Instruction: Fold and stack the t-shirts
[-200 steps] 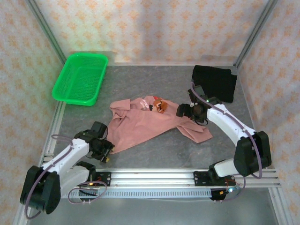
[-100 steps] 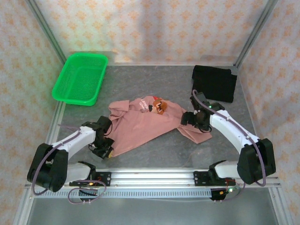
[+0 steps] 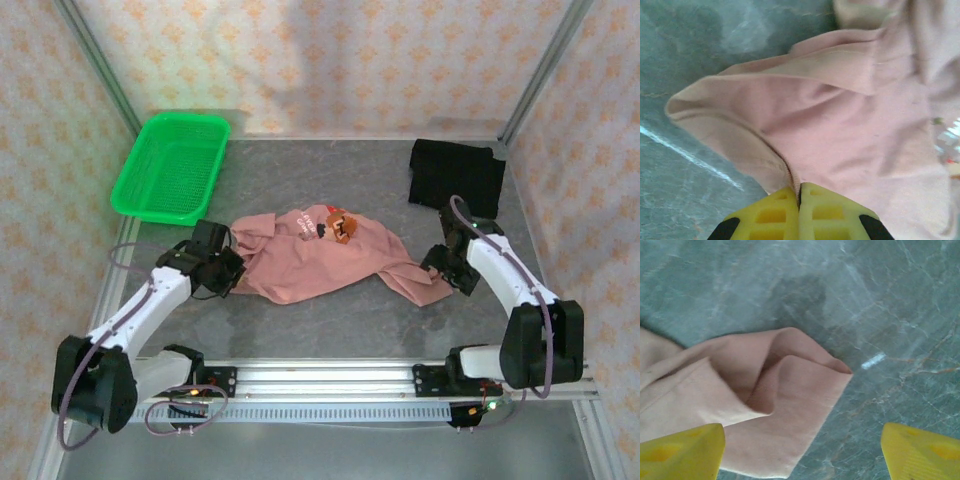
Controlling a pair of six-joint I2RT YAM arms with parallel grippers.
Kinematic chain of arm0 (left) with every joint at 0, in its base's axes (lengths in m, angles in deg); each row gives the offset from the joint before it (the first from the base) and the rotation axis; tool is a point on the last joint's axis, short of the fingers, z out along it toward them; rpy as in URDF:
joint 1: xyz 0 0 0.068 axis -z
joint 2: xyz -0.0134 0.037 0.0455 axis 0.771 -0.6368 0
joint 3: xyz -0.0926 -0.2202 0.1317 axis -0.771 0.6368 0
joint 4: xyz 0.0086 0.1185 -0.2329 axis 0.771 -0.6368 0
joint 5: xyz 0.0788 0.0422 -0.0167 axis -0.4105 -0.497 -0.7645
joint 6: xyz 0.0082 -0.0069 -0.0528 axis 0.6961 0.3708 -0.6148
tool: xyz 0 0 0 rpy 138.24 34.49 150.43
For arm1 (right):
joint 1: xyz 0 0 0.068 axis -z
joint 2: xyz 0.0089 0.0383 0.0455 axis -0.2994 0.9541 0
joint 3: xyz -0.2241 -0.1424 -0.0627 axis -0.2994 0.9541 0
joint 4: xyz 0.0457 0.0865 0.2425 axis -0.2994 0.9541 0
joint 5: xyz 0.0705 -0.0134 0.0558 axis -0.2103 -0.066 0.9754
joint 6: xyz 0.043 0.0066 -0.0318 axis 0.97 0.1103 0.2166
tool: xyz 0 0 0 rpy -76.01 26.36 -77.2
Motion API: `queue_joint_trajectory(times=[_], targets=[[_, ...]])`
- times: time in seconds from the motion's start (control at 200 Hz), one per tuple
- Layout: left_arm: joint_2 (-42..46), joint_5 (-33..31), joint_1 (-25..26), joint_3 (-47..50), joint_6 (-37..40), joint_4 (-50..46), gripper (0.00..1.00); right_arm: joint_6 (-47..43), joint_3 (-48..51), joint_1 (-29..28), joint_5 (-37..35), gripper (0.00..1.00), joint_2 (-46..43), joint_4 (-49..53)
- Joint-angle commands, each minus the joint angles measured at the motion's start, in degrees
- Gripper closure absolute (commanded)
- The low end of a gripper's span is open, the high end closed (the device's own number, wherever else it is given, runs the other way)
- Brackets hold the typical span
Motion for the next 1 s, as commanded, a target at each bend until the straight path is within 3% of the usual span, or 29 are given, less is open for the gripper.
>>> queue_joint_trajectory(times=[0.0, 0.2, 0.305, 0.56, 0.63, 0.806, 0.996], targets=[[2.9, -3.6, -0.4, -2.1, 2.5, -2.9, 1.00, 2.6, 2.6, 1.9, 2.3, 0.23, 0.7, -0.1], [4.4, -3.5, -0.6, -3.1, 3.5, -3.7, 1.00, 8.8, 8.6, 7.0, 4.8, 0.37, 1.6, -8.0], [4.6, -3.3, -0.8, -3.1, 3.6, -3.0, 1.00, 9.6, 9.2, 7.2, 4.1, 0.45, 3.2, -10.6], [3.3, -2.6, -0.9, -3.8, 4.9, -1.5, 1.00, 8.9, 8.1, 7.4, 1.3, 0.55, 7.7, -19.7], [2.3, -2.4, -0.9, -4.3, 5.6, -1.2, 1.00, 8.0, 6.5, 7.4, 0.6, 0.64, 10.5, -21.0], [-0.8, -2.3, -1.8, -8.6, 8.8, -1.0, 1.00, 5.1, 0.8, 7.3, 0.0, 1.00, 12.3, -22.2], [-7.1, -1.4, -4.5, -19.7, 13.8, -1.2, 1.00, -2.9, -8.8, 7.4, 0.4, 1.00, 4.8, -24.4]])
